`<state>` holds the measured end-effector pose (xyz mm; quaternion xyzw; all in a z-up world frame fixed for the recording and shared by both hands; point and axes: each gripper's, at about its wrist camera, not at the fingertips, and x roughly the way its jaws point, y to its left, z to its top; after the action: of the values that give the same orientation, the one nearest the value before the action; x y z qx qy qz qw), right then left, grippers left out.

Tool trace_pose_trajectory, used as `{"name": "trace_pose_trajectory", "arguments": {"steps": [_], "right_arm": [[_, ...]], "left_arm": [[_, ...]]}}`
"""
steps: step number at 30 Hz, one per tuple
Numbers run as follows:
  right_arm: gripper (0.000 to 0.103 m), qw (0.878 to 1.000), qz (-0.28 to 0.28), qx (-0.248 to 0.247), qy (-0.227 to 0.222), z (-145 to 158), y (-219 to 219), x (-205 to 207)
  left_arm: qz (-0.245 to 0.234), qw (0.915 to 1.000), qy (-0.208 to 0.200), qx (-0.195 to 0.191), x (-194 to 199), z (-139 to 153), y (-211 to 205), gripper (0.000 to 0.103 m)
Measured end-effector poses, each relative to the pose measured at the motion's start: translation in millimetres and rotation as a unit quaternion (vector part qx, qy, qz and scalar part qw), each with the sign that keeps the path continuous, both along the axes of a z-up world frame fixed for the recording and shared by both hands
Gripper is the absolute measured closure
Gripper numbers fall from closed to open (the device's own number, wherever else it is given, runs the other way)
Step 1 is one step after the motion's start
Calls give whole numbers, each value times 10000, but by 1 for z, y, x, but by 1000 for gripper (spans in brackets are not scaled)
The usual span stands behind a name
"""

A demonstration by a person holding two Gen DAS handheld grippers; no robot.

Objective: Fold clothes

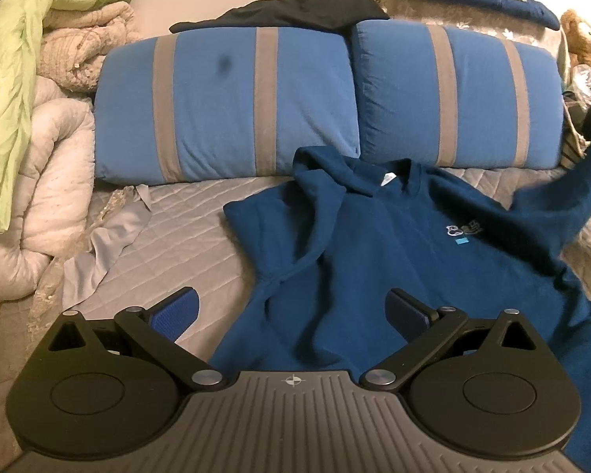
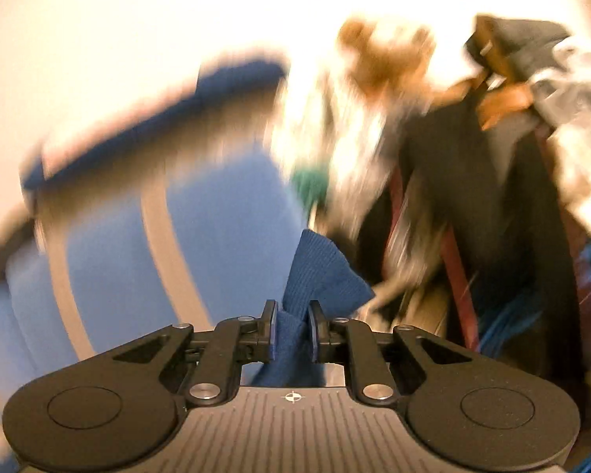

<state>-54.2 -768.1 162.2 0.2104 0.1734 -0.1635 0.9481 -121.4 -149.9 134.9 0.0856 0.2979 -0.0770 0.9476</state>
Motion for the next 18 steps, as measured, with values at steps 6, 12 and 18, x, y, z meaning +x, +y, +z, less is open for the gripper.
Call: {"name": "trace_pose_trajectory", "arguments": {"steps": [6,12,18], "right_arm": [[86,9970,-631,-59,-447,39,-50,-63],[85,9814,-1650,232,954,-64,-75,-74],[85,9704,-1984,310,1340,-109,-69,-90]], "left_arm": [[-20,10000,-19,-74,-1,1,1,0],[-26,9999,-32,-137,-1,2,3,0],[-16,9998,-62,-170,-2,2,4,0]]}}
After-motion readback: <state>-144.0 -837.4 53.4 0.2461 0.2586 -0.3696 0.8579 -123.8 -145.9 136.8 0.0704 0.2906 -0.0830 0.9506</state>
